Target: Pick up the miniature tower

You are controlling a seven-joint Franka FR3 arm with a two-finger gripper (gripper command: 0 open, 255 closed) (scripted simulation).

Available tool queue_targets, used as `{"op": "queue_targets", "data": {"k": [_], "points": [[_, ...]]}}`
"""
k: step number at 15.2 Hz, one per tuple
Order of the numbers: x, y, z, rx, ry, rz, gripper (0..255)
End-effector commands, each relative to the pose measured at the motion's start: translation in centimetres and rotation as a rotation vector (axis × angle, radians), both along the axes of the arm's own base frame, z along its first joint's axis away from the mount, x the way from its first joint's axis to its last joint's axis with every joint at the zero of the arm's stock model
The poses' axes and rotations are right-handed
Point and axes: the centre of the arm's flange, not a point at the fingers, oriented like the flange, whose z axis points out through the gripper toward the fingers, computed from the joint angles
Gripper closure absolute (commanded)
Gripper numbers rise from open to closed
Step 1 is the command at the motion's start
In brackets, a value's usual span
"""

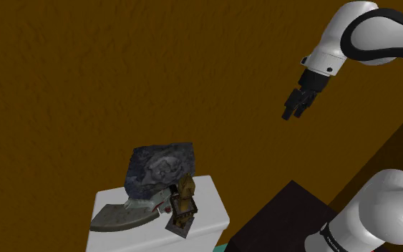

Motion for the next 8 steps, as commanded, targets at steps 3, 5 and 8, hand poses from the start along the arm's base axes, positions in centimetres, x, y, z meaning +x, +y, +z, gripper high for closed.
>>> {"op": "queue_targets", "data": {"k": [3,5,8], "points": [[1.8,2.2,-0.8,0.001,0.035,0.024,0],[3.6,4.3,-1.7,0.001,0.070,0.048,0],[6.0,7.7,-3.1,0.002,0.122,0.083,0]]}}
